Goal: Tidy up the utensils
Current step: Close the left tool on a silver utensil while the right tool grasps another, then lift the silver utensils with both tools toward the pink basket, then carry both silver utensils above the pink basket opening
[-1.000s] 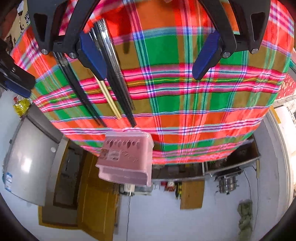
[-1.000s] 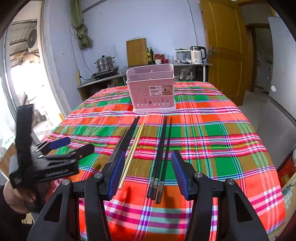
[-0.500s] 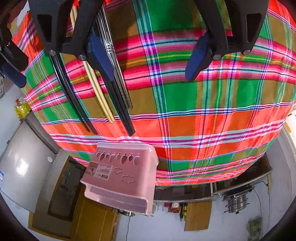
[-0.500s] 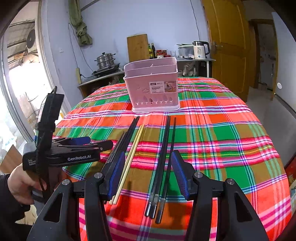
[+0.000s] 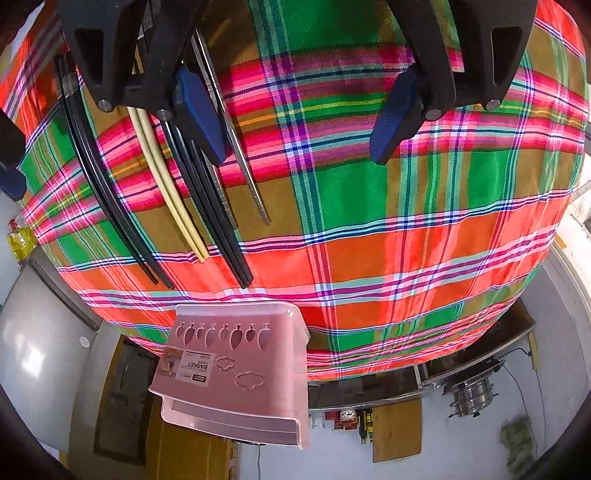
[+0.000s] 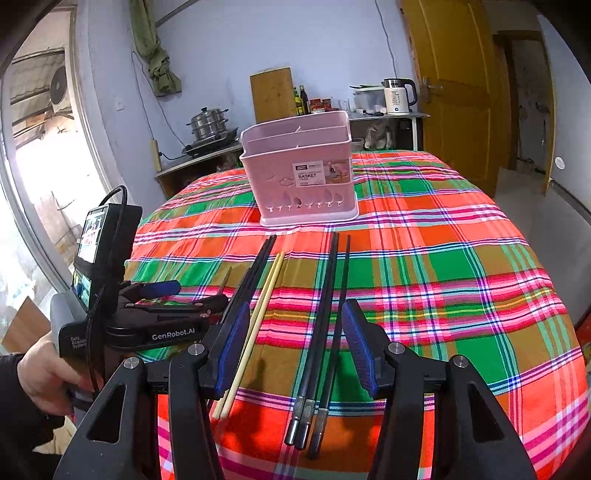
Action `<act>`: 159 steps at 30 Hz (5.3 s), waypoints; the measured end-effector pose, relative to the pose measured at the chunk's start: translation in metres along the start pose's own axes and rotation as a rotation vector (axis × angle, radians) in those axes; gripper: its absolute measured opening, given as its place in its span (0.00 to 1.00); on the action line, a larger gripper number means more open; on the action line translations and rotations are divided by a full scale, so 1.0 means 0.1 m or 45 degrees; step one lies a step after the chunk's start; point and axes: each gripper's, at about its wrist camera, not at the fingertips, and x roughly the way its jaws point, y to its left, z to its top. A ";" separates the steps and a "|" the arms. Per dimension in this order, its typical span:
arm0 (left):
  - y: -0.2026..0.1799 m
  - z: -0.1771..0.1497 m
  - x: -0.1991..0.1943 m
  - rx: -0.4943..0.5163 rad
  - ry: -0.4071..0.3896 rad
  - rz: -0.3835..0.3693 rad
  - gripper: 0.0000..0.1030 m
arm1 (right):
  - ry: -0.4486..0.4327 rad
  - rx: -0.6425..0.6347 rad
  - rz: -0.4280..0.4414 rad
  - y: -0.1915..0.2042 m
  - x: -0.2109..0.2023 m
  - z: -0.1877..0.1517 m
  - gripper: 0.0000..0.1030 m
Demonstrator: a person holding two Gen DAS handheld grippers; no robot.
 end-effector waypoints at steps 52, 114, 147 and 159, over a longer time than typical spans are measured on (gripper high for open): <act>1.16 -0.01 -0.13 -0.242 0.098 -0.228 0.08 | 0.525 -0.106 0.026 0.80 1.64 0.49 0.18; 0.78 1.00 -1.42 -0.085 -0.230 -0.224 0.03 | 0.078 -0.094 0.196 0.61 0.36 1.49 0.04; 0.41 2.65 -1.30 -0.088 -0.397 -0.350 0.03 | -0.213 -0.063 0.095 0.18 0.39 2.69 0.03; 0.54 2.47 -0.52 -0.143 -0.276 -0.353 0.03 | -0.047 -0.032 0.078 -0.02 1.11 2.42 0.04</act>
